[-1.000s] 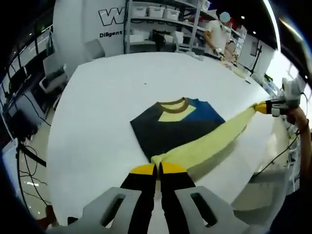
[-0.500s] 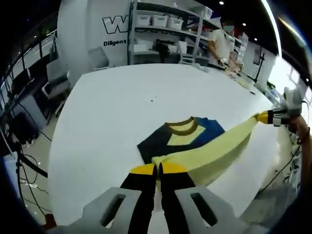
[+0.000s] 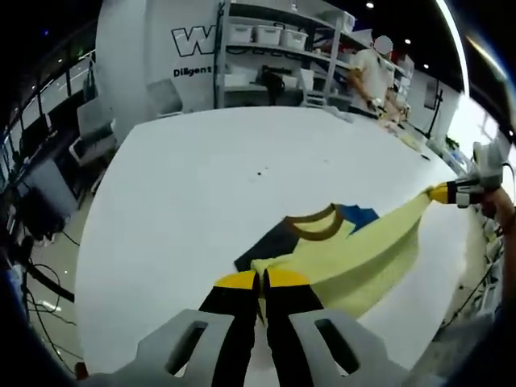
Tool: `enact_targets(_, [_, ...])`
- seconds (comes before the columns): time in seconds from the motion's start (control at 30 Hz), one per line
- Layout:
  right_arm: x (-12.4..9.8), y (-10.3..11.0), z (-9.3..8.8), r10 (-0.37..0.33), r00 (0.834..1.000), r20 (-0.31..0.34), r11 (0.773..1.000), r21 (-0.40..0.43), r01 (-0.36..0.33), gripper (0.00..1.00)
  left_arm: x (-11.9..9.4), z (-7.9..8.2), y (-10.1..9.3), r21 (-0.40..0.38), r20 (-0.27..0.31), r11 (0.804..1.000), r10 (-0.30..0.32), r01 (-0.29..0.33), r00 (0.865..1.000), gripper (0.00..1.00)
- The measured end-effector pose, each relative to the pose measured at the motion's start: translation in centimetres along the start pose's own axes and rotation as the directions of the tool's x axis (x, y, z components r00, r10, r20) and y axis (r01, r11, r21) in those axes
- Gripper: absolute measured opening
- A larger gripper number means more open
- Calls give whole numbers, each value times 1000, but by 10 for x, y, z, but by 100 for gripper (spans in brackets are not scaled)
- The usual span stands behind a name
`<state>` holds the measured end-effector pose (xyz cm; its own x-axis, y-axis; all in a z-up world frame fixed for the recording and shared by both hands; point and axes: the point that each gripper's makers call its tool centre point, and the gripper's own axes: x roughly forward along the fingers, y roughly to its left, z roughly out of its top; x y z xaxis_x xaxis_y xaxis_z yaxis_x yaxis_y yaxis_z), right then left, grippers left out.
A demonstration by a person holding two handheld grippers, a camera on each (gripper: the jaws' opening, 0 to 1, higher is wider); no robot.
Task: Fold the garment on the visible template until the final outline fits inside the template.
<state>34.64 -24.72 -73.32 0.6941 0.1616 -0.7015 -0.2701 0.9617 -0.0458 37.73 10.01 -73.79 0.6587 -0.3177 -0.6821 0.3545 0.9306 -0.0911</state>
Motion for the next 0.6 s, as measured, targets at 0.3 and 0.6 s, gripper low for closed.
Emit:
enact_targets(0.3, [31,-7,6,-3,1000,-20,1000,14,3,0,31,5,11,-21,-8,1000,5,-5,1000,0])
enact_targets(0.6, [58,-11,4,-2,999,-47,999,45,4,0,56,0,17,-33,-25,999,18,-19,1000,0])
